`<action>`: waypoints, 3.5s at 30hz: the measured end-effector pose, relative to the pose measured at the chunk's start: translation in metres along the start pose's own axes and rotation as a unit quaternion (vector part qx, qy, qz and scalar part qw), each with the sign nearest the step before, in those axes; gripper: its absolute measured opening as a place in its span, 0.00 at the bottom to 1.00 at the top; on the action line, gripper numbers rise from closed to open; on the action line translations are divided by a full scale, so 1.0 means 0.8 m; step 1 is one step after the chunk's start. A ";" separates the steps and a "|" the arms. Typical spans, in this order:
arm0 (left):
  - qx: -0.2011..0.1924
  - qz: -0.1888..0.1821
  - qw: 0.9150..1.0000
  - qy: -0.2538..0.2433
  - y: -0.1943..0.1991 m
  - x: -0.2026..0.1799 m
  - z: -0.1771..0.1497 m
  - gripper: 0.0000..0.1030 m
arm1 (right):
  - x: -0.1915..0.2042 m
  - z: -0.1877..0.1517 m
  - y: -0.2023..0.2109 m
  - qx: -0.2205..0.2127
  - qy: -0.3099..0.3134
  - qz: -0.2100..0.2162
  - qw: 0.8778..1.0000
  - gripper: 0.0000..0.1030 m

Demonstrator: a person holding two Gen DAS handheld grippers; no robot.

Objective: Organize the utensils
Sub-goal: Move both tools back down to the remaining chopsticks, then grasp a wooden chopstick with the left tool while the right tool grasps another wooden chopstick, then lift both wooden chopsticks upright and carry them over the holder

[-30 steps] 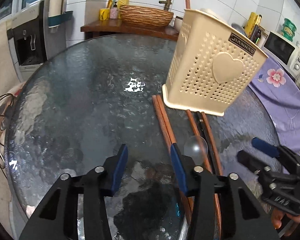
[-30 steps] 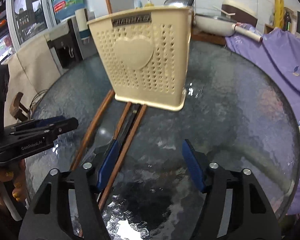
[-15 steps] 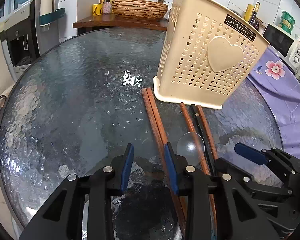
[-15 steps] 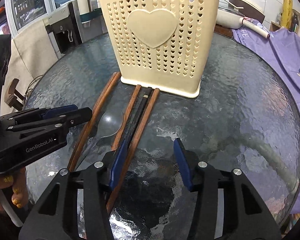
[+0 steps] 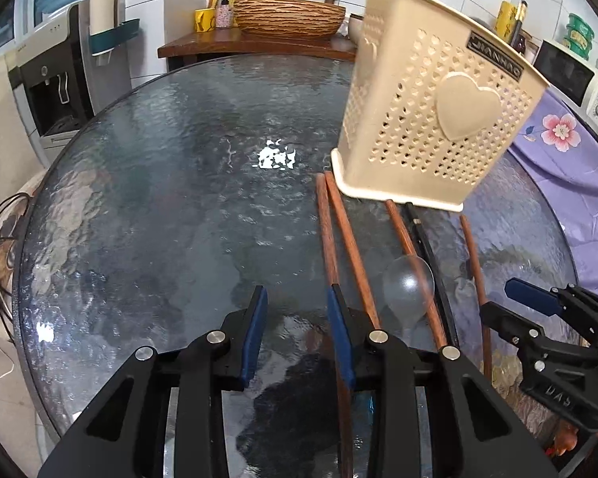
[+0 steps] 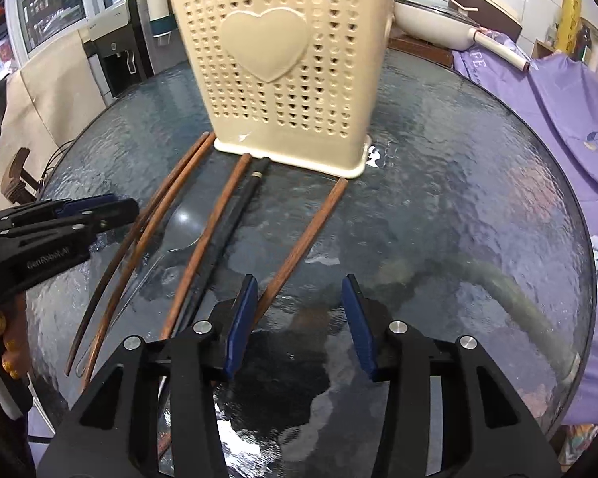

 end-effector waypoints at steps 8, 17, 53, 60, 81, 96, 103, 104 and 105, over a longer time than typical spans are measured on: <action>-0.002 -0.009 1.000 -0.017 -0.002 -0.014 0.016 0.30 | -0.007 0.015 -0.013 0.006 -0.019 0.002 1.000 0.39; 0.011 -0.012 0.999 -0.036 -0.011 -0.022 0.002 0.30 | -0.002 0.019 -0.018 0.002 -0.013 -0.011 1.000 0.39; 0.014 0.046 0.996 -0.080 -0.056 -0.028 0.050 0.07 | -0.011 0.044 -0.034 -0.003 -0.029 -0.031 0.999 0.08; 0.012 0.032 0.998 -0.061 -0.048 -0.023 0.051 0.07 | -0.016 0.044 -0.025 -0.021 -0.035 -0.005 0.999 0.07; -0.119 -0.024 0.992 -0.038 0.099 -0.038 0.080 0.07 | -0.008 0.071 0.131 -0.174 -0.017 0.099 0.980 0.07; -0.197 -0.067 0.977 -0.044 0.201 -0.039 0.078 0.07 | -0.007 0.071 0.222 -0.230 0.000 0.137 0.963 0.07; -0.205 -0.073 0.975 -0.049 0.209 -0.047 0.080 0.07 | 0.004 0.080 0.237 -0.239 0.019 0.139 0.961 0.07; -0.206 -0.077 0.974 -0.049 0.210 -0.048 0.081 0.07 | 0.007 0.082 0.238 -0.238 0.024 0.138 0.961 0.07; -0.206 -0.081 0.974 -0.049 0.212 -0.048 0.082 0.07 | 0.008 0.084 0.238 -0.239 0.026 0.137 0.961 0.07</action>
Point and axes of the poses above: each gripper's, at about its wrist camera, not at the fingertips, and y roughly against the way its jaws point, x to its left, z to its top, the point moved 1 cm from there along -y, roughly the way its jaws point, and after that the axes turned 2 degrees about z, right-handed, at the moved point
